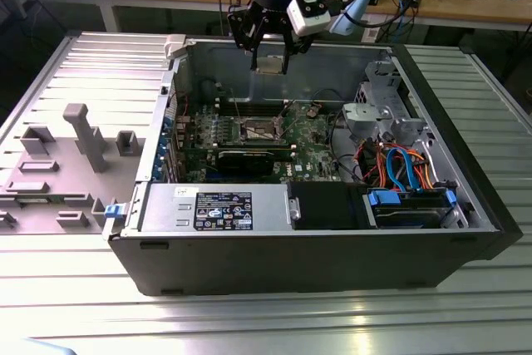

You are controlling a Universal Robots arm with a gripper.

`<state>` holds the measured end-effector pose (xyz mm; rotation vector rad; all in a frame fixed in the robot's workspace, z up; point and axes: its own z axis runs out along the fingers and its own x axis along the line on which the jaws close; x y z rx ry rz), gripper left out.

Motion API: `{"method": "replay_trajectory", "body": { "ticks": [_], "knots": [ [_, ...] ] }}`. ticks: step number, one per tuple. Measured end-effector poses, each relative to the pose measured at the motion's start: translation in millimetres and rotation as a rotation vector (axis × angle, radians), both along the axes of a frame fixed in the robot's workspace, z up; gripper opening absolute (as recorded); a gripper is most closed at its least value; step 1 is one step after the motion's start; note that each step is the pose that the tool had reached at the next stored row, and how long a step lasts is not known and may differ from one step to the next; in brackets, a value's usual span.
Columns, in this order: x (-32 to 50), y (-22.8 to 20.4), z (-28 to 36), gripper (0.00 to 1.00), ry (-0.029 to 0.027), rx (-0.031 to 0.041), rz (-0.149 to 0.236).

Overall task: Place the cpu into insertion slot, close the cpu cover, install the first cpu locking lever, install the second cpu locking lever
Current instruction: 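Place the cpu into insertion slot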

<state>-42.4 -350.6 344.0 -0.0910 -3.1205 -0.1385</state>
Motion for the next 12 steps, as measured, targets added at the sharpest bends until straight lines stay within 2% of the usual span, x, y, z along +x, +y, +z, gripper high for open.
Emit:
{"method": "replay_trajectory", "body": {
  "ticks": [12],
  "knots": [
    [0.0, 0.0, 0.0, 0.55, 0.0000, 0.0000, -0.011]
  ]
}}
